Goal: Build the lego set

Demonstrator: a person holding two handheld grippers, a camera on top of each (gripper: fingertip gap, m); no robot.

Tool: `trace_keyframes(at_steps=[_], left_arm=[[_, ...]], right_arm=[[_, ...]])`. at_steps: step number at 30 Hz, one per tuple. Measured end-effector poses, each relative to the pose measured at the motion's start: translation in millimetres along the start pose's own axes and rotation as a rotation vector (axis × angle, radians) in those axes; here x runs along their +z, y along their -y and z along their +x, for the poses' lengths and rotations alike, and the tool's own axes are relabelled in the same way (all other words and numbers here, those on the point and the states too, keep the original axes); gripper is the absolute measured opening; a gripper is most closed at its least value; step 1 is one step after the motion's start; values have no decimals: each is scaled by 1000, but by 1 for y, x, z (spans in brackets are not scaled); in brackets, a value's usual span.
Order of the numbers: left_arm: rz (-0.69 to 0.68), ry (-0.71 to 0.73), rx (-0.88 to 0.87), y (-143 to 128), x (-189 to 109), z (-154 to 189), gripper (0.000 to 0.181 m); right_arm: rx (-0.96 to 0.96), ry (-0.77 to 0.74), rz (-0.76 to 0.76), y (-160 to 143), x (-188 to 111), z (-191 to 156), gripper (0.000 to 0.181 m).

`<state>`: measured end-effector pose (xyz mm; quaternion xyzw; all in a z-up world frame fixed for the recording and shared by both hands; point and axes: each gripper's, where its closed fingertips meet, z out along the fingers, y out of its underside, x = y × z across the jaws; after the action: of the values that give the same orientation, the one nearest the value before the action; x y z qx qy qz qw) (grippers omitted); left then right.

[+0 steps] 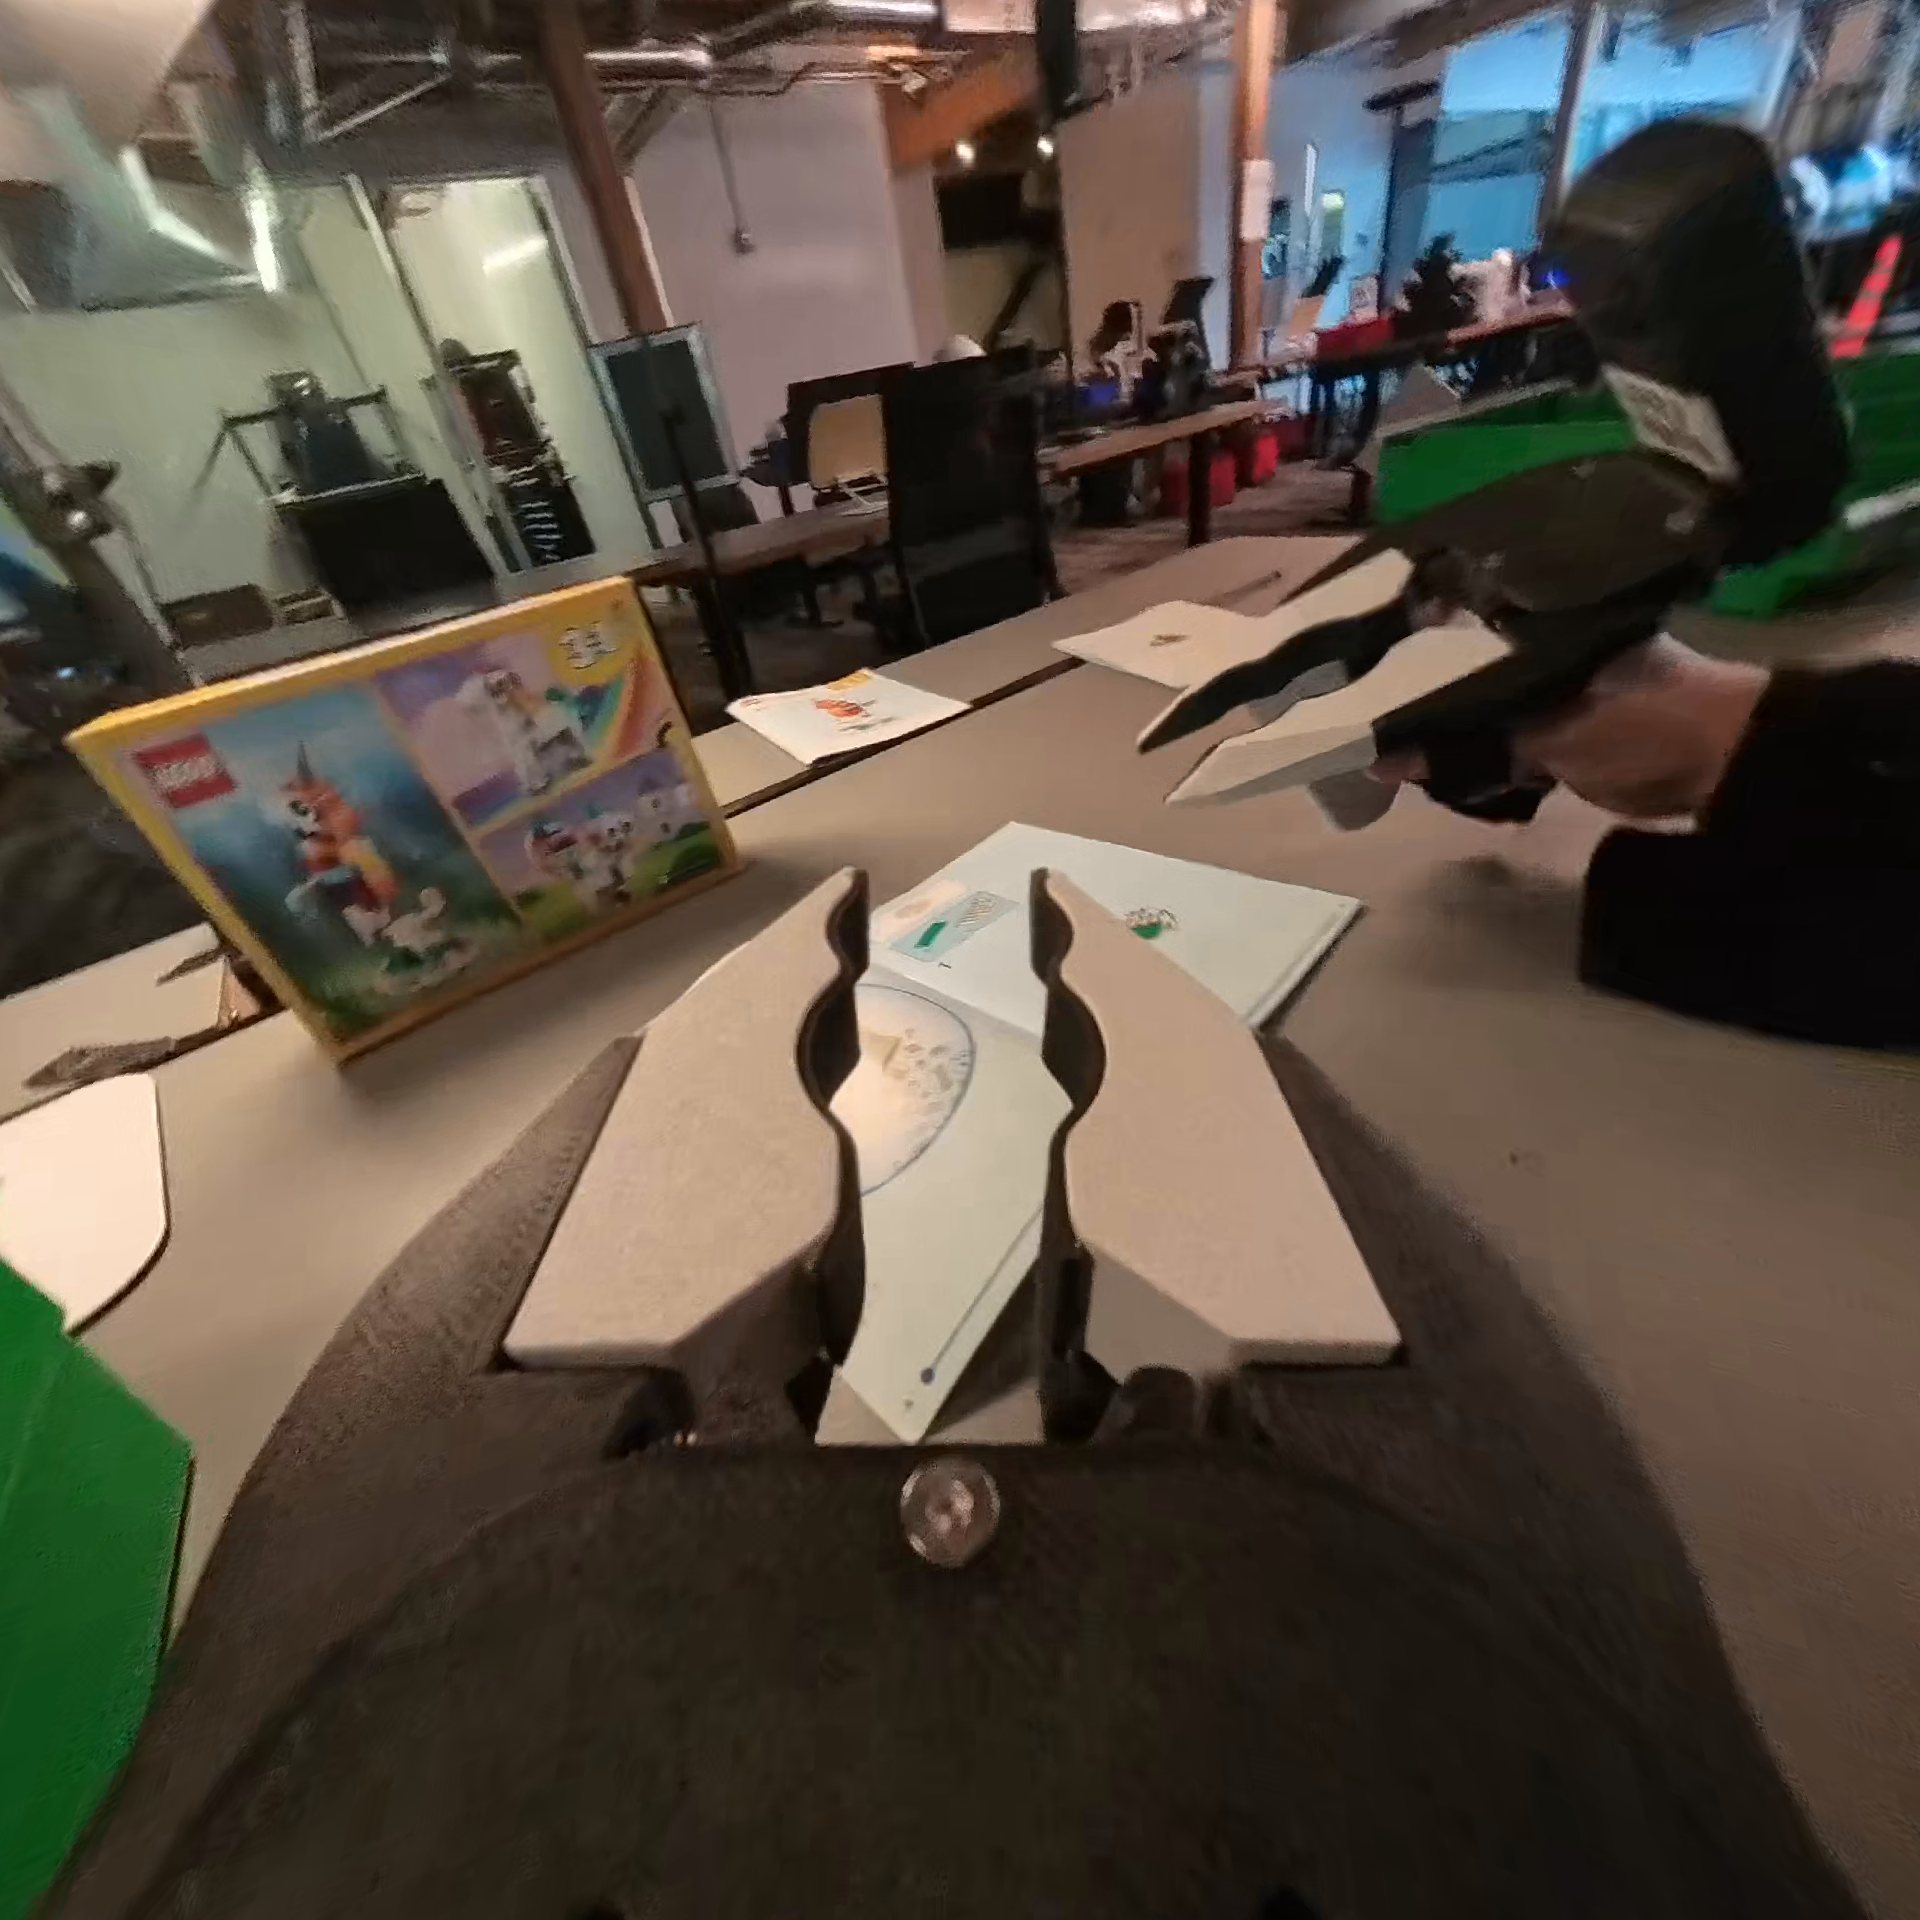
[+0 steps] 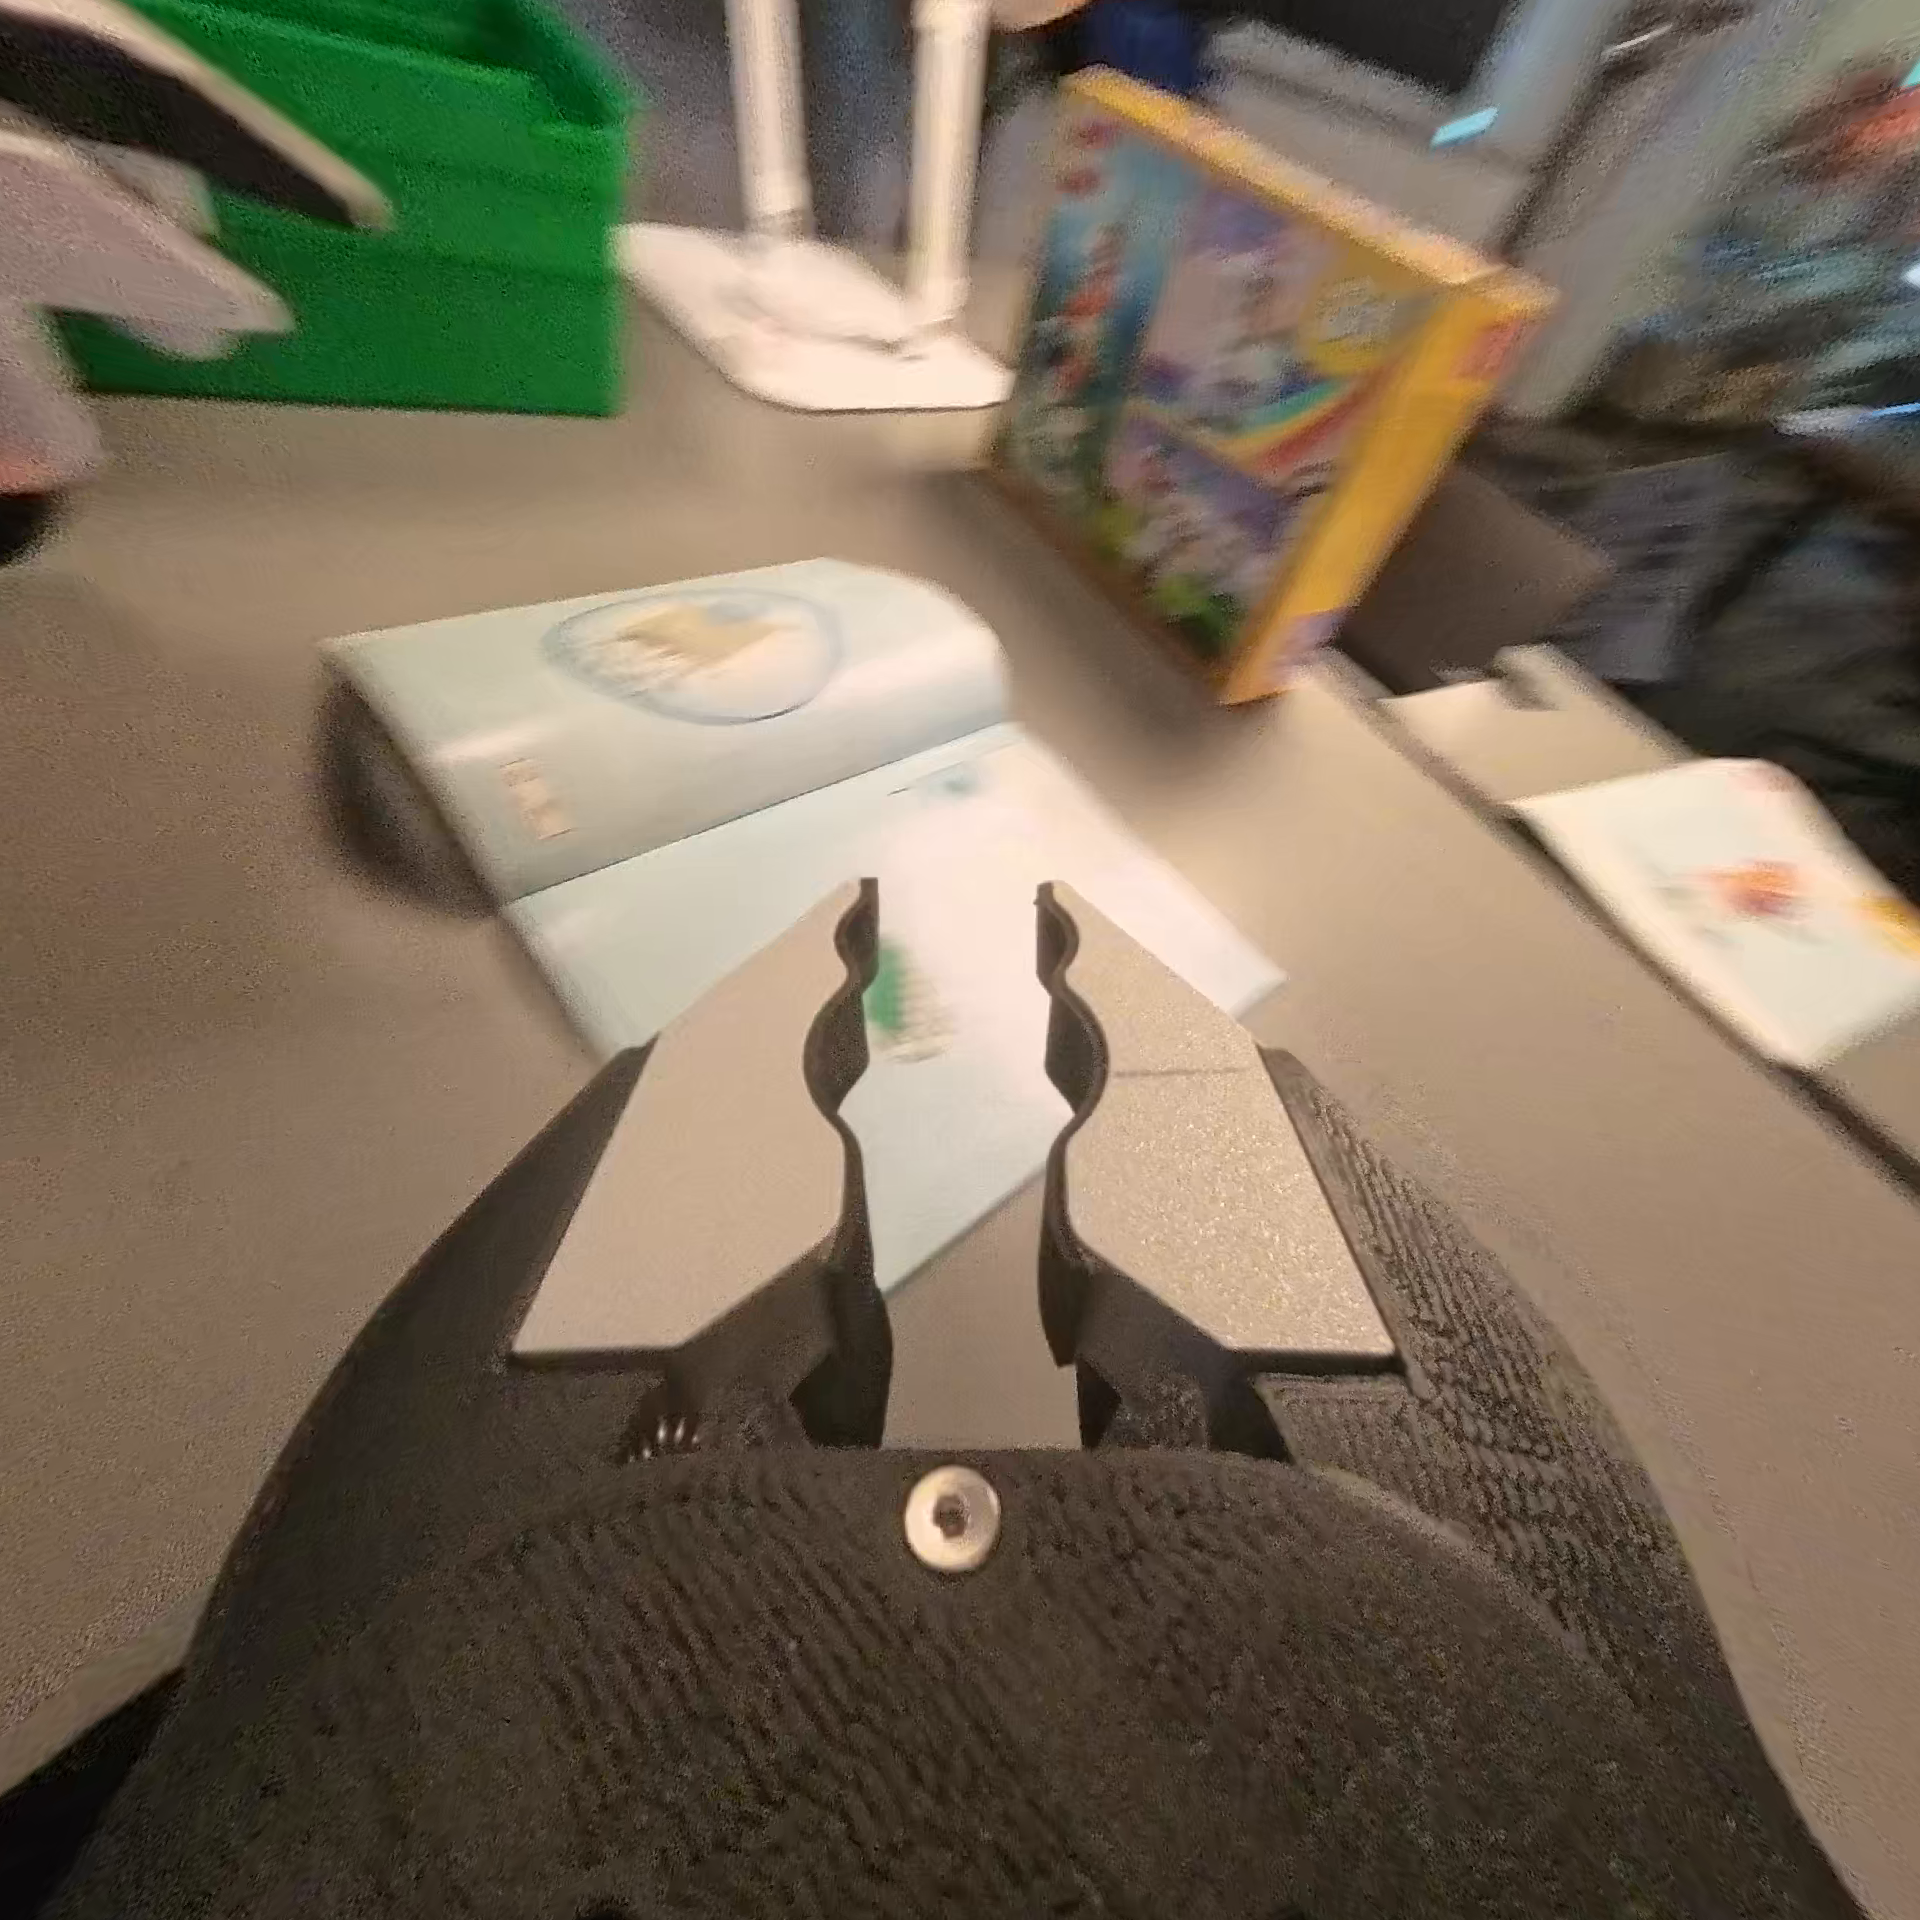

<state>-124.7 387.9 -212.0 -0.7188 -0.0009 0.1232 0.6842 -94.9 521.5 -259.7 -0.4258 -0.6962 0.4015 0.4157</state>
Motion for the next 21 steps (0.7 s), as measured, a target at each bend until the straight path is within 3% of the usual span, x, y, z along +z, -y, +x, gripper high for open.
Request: trace_keyframes(at_steps=[2,4,6,15,21], left_arm=[[-23,-9,67,-4,3,9,24],[-38,-8,119,-7,6,14,18],[-47,-23,134,-9,7,20,16],[-62,-75,67,-13,11,28,15],[-74,-88,52,-17,13,30,15]], right_arm=[[59,237,-79,-13,-1,-33,28],[108,332,-211,-33,2,-49,33],[79,321,-308,-48,9,-52,34],[129,211,-322,-39,38,-43,41],[129,191,-323,-43,34,-33,43]])
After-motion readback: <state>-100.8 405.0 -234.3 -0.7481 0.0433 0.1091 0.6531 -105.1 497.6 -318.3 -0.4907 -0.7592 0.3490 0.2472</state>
